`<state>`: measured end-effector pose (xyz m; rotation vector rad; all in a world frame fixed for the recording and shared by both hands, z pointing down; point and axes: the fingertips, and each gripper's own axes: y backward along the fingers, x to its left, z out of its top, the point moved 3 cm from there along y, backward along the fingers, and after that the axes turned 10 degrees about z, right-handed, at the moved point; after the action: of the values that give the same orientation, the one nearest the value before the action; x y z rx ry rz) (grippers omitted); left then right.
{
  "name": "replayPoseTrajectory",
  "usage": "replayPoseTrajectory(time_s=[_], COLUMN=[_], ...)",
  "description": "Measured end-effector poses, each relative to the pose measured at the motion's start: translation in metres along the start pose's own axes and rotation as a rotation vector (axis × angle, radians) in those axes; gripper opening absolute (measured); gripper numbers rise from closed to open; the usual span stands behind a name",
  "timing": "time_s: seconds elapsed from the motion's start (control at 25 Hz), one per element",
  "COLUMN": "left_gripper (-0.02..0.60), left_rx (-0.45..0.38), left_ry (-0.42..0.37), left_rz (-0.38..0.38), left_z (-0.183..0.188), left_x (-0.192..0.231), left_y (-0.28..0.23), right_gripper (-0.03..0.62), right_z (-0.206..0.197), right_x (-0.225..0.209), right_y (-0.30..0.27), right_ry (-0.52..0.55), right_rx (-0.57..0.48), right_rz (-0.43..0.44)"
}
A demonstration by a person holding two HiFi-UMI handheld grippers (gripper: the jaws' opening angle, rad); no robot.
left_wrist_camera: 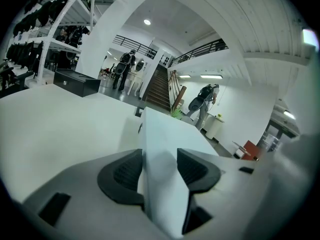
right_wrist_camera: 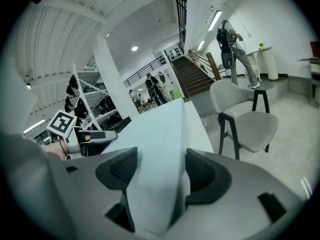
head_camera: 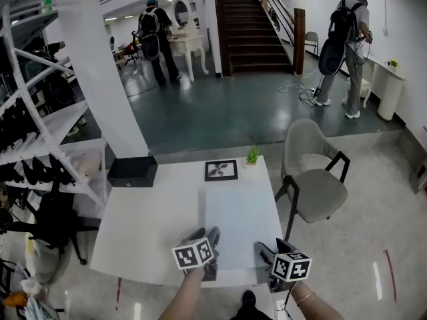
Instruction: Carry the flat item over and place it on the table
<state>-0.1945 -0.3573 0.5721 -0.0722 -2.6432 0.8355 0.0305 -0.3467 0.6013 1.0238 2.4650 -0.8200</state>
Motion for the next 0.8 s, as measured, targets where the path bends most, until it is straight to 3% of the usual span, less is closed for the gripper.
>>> replayPoseTrajectory(time_s=[0.36, 0.8], left_gripper=[0.216, 0.212], left_rx=[0.045, 0.07], left_ry=[0.028, 0.01], left_rz=[0.006, 0.028], left_z=[-0.0037, -0.0033], left_x=[0.0054, 0.007], left_y=[-0.0055, -0.0073], right_gripper=[0.302, 0.307], right_z=[0.0018, 0.002], right_x=[-0.0037, -0.0046], right_y=[-0.0057, -0.0065], right_ry=[0.002, -0.026], right_rx=[0.03, 0.026], right_rz=[-0.016, -0.008])
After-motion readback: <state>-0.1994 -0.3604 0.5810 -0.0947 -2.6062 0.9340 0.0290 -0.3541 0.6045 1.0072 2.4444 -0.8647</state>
